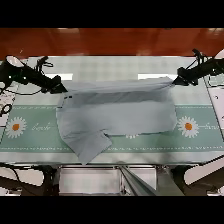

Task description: Fold the shirts.

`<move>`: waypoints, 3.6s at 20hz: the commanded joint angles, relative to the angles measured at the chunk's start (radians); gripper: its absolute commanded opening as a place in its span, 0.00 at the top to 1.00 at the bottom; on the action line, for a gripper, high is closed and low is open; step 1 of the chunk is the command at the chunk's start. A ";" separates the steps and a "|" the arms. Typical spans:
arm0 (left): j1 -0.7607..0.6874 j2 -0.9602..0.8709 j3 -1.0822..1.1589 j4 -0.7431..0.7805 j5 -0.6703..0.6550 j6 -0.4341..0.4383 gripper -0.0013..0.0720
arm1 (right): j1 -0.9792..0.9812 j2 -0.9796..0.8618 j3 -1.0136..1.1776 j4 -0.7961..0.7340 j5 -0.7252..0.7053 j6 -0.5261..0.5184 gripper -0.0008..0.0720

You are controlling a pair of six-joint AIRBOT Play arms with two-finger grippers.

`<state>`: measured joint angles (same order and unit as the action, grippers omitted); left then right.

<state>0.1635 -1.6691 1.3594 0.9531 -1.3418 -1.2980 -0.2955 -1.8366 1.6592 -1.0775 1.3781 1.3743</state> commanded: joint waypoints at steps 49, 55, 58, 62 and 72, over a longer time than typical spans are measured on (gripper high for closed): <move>-0.146 0.803 -1.134 -0.221 0.492 -0.320 0.94 | -0.224 0.768 -1.012 0.188 -0.245 -0.167 0.42; -0.146 0.807 -1.134 -0.251 0.433 -0.285 0.94 | -0.426 0.772 -1.083 0.088 -0.139 -0.042 0.42; -0.145 0.812 -1.134 -0.251 0.432 -0.285 0.94 | -0.430 0.742 -1.117 0.088 -0.137 -0.037 0.42; -0.145 0.812 -1.134 -0.251 0.433 -0.285 0.94 | -0.413 0.655 -1.117 0.151 -0.157 -0.070 0.42; -0.145 0.812 -1.134 -0.259 0.434 -0.285 0.94 | -0.224 0.555 -1.067 0.298 -0.311 -0.102 0.70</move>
<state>0.0189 -0.8581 0.2256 0.7013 -0.9096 -1.5826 -0.5713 -1.2701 0.5804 -0.8539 1.1030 1.2823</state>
